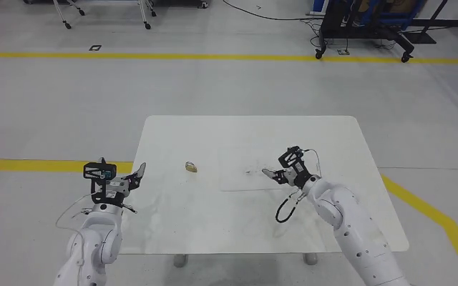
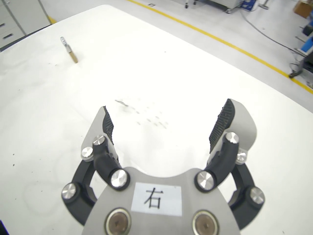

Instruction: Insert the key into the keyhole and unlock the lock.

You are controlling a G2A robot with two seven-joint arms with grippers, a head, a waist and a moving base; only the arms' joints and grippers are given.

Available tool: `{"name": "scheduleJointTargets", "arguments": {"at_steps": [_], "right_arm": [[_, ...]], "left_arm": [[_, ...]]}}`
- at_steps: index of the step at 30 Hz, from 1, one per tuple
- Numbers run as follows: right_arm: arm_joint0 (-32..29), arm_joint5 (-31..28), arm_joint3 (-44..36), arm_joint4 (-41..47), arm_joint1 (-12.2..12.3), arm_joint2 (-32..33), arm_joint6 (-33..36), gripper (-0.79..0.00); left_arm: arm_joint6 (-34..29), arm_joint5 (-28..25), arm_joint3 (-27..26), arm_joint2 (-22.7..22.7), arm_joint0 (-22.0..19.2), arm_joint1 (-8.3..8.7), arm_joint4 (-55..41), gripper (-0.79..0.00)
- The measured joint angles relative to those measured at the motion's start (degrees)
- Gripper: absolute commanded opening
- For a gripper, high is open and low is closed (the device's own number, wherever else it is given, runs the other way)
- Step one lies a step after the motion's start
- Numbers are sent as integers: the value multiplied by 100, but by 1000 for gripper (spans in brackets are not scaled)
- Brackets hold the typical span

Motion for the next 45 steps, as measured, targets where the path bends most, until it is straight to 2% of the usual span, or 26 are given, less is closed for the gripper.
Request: {"name": "scheduleJointTargets", "arguments": {"at_steps": [3,7,9,11,12,13,14,17,19,23,25,27,33,34,35,36,45], "right_arm": [[404,-848,436,119,-25,-305,-198,0],[1030,-2222,1002,-369,-7,-634,-439,0],[1336,-2494,1253,-735,-15,-784,-347,0],[1657,-2376,1467,-1210,-59,-1039,-176,-102],[1784,-2335,1567,-1316,-78,-1133,-179,-240],[1948,-2380,1713,-1404,-99,-1230,-190,-336],[2060,-2463,1807,-1445,-114,-1300,-209,-394],[2370,-2758,2045,-1613,-161,-1540,-261,-372],[2560,-2830,2189,-1856,-203,-1758,-159,-311],[2906,-2919,2603,-2027,-320,-2133,-103,-237],[3085,-2869,2852,-2021,-391,-2277,-69,-296],[3206,-2827,3009,-2027,-444,-2387,-68,-403],[3471,-2952,3379,-2072,-553,-2646,-232,-551],[3519,-2996,3453,-2097,-572,-2698,-237,-613],[3552,-3008,3503,-2116,-589,-2740,-231,-717],[3582,-3017,3547,-2128,-607,-2782,-230,-785],[3788,-3117,3783,-2302,-715,-3068,-325,-785]], "left_arm": [[0,0,0,0,0,0,0,0],[0,0,0,0,0,0,0,0],[0,0,0,0,0,0,0,0],[0,0,0,0,0,0,0,0],[0,0,0,0,0,0,0,0],[0,0,0,0,0,0,0,0],[0,0,0,0,0,0,0,0],[0,0,0,0,0,0,0,0],[0,0,0,0,0,0,0,0],[0,0,0,0,0,0,0,0],[0,0,0,0,0,0,0,0],[0,0,0,0,0,0,0,0],[0,0,0,0,0,0,0,0],[0,0,0,0,0,0,0,0],[0,0,0,0,0,0,0,0],[0,0,0,0,0,0,0,0],[0,0,0,0,0,0,0,0]]}}
